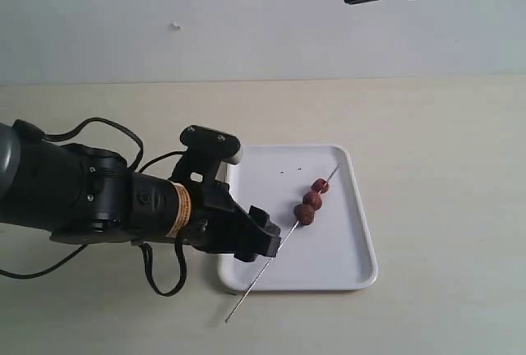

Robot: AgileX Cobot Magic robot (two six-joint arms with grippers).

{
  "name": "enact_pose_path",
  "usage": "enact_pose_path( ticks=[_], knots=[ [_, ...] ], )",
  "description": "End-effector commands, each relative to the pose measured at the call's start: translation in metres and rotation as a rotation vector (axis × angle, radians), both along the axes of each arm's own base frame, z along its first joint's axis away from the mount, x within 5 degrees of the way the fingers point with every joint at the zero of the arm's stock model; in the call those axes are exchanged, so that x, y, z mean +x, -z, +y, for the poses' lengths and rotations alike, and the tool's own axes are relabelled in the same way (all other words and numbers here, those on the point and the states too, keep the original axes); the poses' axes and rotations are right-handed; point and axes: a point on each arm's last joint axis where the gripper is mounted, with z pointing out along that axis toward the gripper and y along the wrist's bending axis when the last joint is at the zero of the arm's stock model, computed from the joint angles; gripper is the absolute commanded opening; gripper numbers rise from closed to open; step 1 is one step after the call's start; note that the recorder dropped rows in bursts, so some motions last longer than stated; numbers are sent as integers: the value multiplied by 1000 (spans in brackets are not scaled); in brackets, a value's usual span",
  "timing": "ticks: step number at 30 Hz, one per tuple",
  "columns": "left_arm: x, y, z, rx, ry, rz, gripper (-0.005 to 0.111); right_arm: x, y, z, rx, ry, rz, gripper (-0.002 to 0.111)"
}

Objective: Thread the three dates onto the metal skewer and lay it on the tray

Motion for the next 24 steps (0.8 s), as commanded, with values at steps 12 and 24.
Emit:
enact_pose_path(
  ticks=[12, 24],
  knots=[
    [4, -85, 36, -35, -123, -195, 2, -25, 0, 4, -34, -41, -57, 0],
    [-29, -123, 120, -259, -212, -408, 0, -121, 14, -10, -149, 498, -317, 0]
  ],
)
